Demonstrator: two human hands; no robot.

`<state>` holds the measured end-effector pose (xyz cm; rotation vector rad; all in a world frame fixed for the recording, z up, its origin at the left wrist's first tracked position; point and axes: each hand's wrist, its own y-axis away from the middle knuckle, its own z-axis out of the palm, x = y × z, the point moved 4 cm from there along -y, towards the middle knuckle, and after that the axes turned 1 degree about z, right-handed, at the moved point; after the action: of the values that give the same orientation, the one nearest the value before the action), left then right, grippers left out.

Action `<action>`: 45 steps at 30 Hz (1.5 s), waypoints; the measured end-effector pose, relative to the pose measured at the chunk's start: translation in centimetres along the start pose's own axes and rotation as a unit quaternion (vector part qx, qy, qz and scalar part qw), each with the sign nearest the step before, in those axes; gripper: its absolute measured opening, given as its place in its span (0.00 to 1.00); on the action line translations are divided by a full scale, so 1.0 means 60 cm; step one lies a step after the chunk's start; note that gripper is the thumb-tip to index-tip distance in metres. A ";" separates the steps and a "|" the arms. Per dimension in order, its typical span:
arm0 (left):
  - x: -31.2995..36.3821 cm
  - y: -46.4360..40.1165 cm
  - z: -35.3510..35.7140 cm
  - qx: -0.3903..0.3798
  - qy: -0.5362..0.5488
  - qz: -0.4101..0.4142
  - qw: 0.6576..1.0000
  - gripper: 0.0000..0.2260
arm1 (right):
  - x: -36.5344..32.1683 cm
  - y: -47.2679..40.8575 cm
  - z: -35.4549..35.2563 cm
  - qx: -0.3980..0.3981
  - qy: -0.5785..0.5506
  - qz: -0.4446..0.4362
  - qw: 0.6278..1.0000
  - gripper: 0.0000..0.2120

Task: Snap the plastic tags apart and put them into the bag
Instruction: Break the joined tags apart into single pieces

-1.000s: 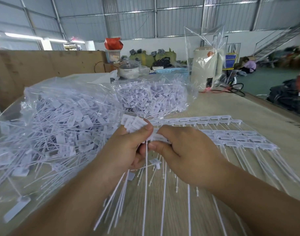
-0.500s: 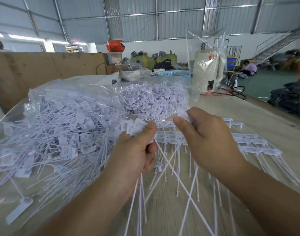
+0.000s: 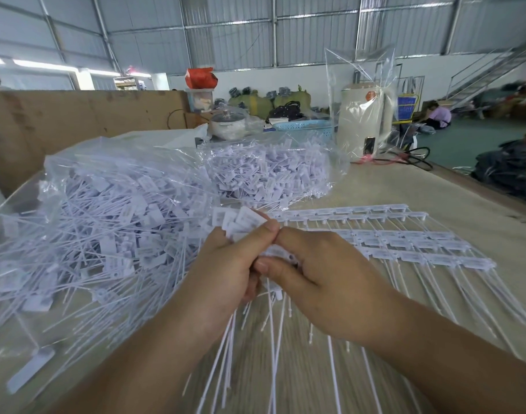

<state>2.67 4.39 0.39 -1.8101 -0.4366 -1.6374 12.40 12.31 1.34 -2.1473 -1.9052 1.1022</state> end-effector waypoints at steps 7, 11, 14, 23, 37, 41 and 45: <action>-0.001 -0.002 0.001 -0.011 -0.010 -0.023 1.000 0.15 | 0.007 0.000 -0.001 -0.014 0.010 0.002 1.000 0.07; -0.003 -0.003 -0.002 0.004 0.021 -0.051 0.998 0.15 | 0.004 0.000 -0.010 -0.001 -0.013 -0.002 1.000 0.11; -0.007 -0.008 -0.012 0.047 0.088 -0.083 0.992 0.21 | 0.005 0.000 -0.012 0.008 -0.013 0.008 1.000 0.16; -0.010 -0.014 -0.020 0.071 0.139 -0.105 0.982 0.17 | 0.001 0.001 -0.002 -0.022 0.025 0.011 0.999 0.17; -0.013 -0.007 -0.006 -0.020 0.032 -0.096 0.995 0.20 | 0.015 -0.001 -0.012 0.013 -0.018 0.041 0.999 0.13; -0.018 -0.010 -0.002 -0.060 0.064 -0.101 0.991 0.17 | 0.013 0.000 -0.009 0.009 -0.013 0.033 0.999 0.13; -0.018 -0.010 0.001 -0.096 0.113 -0.100 0.984 0.10 | 0.017 0.000 -0.014 0.027 -0.023 0.032 0.999 0.10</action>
<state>2.15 5.04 -0.53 -1.7345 -0.3778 -2.0593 12.85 13.55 1.50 -2.1877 -1.8131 1.2101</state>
